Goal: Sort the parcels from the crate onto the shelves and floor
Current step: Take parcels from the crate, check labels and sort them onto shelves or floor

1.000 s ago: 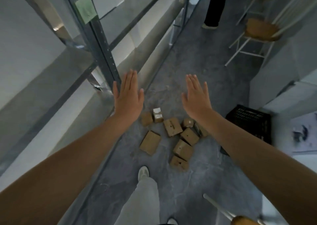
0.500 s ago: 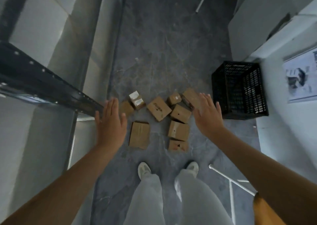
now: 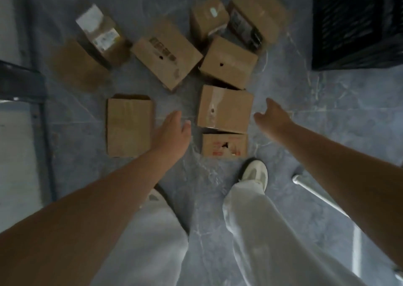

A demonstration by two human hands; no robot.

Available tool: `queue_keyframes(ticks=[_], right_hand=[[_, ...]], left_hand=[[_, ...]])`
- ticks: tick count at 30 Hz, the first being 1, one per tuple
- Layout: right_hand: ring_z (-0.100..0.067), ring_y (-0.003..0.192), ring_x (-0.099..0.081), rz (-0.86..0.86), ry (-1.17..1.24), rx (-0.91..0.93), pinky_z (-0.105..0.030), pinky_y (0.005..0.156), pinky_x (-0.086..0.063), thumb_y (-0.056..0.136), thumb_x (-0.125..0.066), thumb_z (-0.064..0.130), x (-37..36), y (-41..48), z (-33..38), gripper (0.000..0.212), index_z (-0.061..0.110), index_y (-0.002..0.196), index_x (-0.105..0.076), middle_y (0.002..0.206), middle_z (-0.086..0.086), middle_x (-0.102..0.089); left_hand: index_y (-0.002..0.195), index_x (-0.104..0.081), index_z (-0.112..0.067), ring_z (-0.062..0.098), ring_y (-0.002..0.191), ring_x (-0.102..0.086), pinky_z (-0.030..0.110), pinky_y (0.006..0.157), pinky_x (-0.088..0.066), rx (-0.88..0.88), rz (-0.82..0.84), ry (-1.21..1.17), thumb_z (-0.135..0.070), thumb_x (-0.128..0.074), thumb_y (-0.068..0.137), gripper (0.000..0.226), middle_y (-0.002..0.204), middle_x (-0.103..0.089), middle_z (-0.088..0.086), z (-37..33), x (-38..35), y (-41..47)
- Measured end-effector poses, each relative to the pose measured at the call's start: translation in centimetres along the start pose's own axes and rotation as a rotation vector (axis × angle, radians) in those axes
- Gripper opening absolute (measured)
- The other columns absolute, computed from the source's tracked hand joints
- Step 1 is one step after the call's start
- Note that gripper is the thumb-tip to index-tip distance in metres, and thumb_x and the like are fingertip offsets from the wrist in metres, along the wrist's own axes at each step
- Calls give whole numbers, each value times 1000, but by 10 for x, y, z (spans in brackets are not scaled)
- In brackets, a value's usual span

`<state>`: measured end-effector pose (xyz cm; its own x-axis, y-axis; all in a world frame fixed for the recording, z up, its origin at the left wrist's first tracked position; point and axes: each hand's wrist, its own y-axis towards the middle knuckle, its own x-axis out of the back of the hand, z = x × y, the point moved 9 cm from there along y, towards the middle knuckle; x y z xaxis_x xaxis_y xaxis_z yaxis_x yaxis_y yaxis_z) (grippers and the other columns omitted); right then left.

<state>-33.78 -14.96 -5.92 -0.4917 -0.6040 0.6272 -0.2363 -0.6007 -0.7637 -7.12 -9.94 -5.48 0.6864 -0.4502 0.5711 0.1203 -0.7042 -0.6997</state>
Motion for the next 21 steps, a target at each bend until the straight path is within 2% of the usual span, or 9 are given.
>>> queue_keyframes(ticks=[4,6,8,11,14,16,18,20,21], right_hand=[[-32,139,-38,54,188,-122,-37,112,-35,101,-46,24,-44,65,-24,65,4,155,-14,156,-17,-31],[-30,139,-38,81,266,-164,-37,112,-35,101,-45,22,-56,77,-28,64,4,154,-14,155,-17,-33],[-28,129,-47,140,395,-180,-36,101,-43,99,-47,18,-67,75,-23,55,8,150,-29,145,-13,-46],[-25,115,-54,160,549,-198,-40,97,-48,96,-50,16,-66,53,-12,48,13,142,-39,132,-9,-54],[-28,111,-56,144,561,-181,-46,97,-50,94,-51,15,-45,10,4,45,10,138,-42,127,-12,-55],[-30,112,-57,179,548,-142,-49,98,-49,95,-50,18,-26,-28,25,43,7,136,-43,126,-13,-55],[-30,112,-58,214,547,-94,-49,98,-50,95,-49,22,2,-72,58,43,6,135,-45,127,-11,-56],[-30,114,-57,201,570,-16,-48,97,-51,91,-53,28,50,-119,103,51,7,136,-41,131,-8,-53],[-31,118,-55,187,569,23,-47,96,-51,88,-56,32,77,-144,129,60,9,140,-36,135,-8,-50]], left_hand=[[152,-28,-13,28,143,-33,36,115,-26,131,3,-191,-35,-34,105,52,157,-32,12,-5,-56,77],[143,-41,-10,31,129,-46,35,99,-37,136,18,-225,-33,-32,105,45,145,-46,15,-13,-68,92],[133,-50,-10,27,108,-54,31,85,-39,132,35,-287,-34,-32,105,41,127,-57,13,-19,-75,91],[126,-55,-8,23,99,-53,28,81,-39,223,20,-423,-33,-36,103,38,113,-57,8,-17,-69,67],[116,-59,-8,29,103,-59,37,90,-48,277,-34,-522,-31,-40,102,33,114,-63,13,-12,-34,20],[103,-61,-16,31,101,-62,45,94,-50,330,-38,-613,-35,-41,101,28,111,-66,13,-6,-1,-16],[104,-61,-23,30,105,-62,51,99,-48,379,-44,-699,-44,-42,96,29,116,-65,10,-8,42,-51],[107,-63,-22,25,102,-62,44,100,-47,385,-90,-811,-42,-46,95,29,111,-66,5,-26,107,-90],[96,-64,-21,23,93,-63,41,94,-49,351,-106,-862,-33,-48,97,20,97,-67,4,-43,146,-110]])
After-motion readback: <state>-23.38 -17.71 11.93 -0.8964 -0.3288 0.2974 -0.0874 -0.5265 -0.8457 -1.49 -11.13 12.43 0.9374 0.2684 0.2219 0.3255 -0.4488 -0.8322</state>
